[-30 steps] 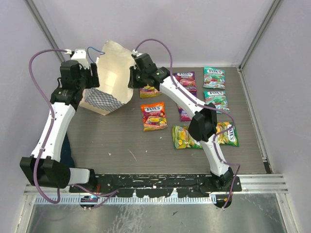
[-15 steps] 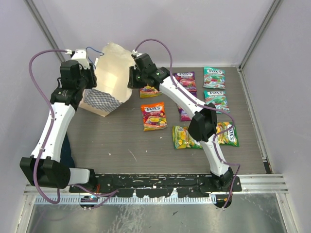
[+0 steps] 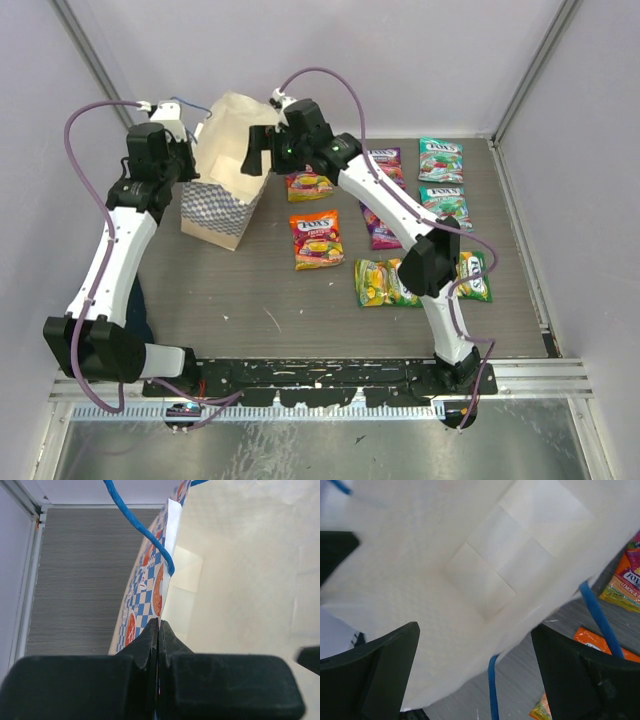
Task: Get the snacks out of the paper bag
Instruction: Adjust the paper bag at the center of the board.
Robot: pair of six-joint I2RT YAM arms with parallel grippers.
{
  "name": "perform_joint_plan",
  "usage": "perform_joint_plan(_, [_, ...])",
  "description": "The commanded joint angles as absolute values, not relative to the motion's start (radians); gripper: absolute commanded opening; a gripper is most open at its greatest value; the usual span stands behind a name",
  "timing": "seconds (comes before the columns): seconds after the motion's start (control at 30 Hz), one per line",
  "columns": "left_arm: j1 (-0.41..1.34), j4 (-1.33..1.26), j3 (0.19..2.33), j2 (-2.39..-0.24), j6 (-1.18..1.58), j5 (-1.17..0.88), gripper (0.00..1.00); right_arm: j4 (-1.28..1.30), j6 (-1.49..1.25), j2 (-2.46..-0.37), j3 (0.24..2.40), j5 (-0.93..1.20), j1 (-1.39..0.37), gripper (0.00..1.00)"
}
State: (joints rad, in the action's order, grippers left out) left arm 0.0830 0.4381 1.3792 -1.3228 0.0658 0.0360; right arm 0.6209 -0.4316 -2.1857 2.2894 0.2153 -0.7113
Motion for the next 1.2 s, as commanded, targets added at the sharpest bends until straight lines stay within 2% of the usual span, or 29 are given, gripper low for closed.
perform_joint_plan(0.0, [0.078, 0.400, 1.444, -1.355, 0.072, 0.084, 0.00, 0.534, -0.471, -1.993, 2.328, 0.218, -0.712, 1.00])
perform_joint_plan(0.13, [0.079, 0.414, 1.459, -1.372, 0.068, 0.137, 0.00, 0.656, -0.491, -1.971, 2.418, 0.094, -0.705, 1.00])
perform_joint_plan(0.23, [0.080, 0.416, 1.459, -1.374, 0.071, 0.172, 0.00, 0.641, -0.498, -1.911, 2.356, 0.067, -0.705, 1.00])
perform_joint_plan(0.4, [0.080, 0.395, 1.445, -1.347, 0.080, 0.212, 0.00, 0.469, -0.517, -1.789, 2.166, 0.193, -0.704, 1.00])
perform_joint_plan(0.5, [0.079, 0.387, 1.439, -1.342, 0.061, 0.259, 0.00, 0.344, -0.513, -1.677, 2.012, 0.197, -0.703, 1.00])
perform_joint_plan(0.63, [0.072, 0.381, 1.443, -1.374, 0.056, 0.288, 0.00, 0.242, -0.497, -1.515, 1.823, 0.107, -0.688, 1.00])
perform_joint_plan(0.97, [-0.028, 0.349, 1.472, -1.460, 0.103, 0.298, 0.00, 0.274, -0.467, -1.145, 1.483, -0.195, -0.653, 1.00])
perform_joint_plan(1.17, [-0.072, 0.318, 1.491, -1.485, 0.098, 0.278, 0.00, 0.310, -0.494, -1.038, 1.251, -0.279, -0.651, 1.00])
